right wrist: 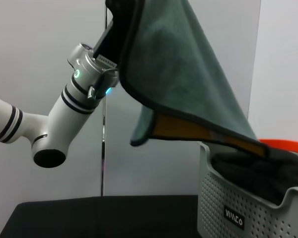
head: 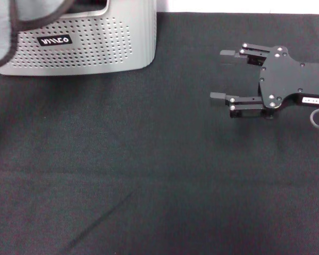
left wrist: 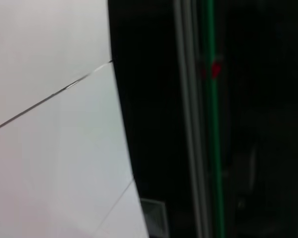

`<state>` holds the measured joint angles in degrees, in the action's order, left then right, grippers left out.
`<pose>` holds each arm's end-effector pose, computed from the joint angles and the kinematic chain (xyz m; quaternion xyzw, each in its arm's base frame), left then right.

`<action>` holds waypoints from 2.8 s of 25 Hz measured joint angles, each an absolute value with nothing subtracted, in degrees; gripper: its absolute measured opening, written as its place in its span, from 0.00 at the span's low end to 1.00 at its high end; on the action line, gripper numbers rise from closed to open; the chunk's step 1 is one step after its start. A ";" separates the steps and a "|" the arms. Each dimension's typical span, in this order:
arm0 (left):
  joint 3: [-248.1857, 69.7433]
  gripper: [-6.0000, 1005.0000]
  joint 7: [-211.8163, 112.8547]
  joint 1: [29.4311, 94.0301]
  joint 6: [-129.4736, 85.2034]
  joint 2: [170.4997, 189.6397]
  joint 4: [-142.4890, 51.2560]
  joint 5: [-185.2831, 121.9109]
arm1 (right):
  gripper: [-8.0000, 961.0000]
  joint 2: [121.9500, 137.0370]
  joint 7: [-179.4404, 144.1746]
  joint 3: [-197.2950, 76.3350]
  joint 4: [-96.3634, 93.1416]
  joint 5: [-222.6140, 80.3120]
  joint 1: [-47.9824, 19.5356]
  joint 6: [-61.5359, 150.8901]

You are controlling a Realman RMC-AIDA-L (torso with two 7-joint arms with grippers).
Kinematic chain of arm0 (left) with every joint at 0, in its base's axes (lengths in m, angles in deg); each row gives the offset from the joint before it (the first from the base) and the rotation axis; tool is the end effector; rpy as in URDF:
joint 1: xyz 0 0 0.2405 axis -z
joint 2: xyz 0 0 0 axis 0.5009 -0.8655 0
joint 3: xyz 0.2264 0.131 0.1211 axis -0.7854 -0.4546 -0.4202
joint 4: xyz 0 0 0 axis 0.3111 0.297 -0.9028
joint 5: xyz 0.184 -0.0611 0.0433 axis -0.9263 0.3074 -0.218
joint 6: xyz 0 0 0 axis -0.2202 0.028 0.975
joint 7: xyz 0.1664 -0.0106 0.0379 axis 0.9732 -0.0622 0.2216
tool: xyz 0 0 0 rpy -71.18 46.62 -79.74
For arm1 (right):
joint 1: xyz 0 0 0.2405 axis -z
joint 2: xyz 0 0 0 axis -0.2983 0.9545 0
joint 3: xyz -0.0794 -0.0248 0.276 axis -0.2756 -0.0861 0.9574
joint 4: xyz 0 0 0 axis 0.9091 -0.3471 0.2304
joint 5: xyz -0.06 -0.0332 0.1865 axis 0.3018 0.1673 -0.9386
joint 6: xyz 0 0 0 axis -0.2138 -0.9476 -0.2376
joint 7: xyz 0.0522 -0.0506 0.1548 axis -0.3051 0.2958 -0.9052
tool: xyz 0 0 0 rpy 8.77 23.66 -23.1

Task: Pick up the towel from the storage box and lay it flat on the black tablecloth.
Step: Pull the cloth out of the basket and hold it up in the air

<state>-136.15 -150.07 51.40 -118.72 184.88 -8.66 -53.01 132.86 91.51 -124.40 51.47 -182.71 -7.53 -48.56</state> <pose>-0.2084 0.3154 0.1281 -0.5859 -0.1898 -0.7816 0.0989 0.1783 0.3412 -0.0198 -0.9421 -0.0122 0.3116 0.1237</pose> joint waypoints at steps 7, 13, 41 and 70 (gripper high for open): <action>-140.16 0.01 -150.79 50.80 -118.77 184.92 -4.40 -48.57 | 0.83 132.88 92.23 -124.78 50.61 -183.58 -7.63 -48.58; -142.21 0.01 -151.10 51.22 -118.65 184.99 -3.26 -45.35 | 0.83 132.89 92.80 -125.06 50.23 -183.77 -7.63 -48.61; -146.38 0.01 -149.11 47.87 -116.47 185.16 -1.47 -41.97 | 0.83 132.98 104.95 -135.10 51.06 -196.20 -10.14 -46.75; -157.66 0.01 -135.66 45.93 -117.03 185.63 -16.90 -44.12 | 0.83 132.98 131.90 -164.03 49.95 -223.67 -10.32 -28.15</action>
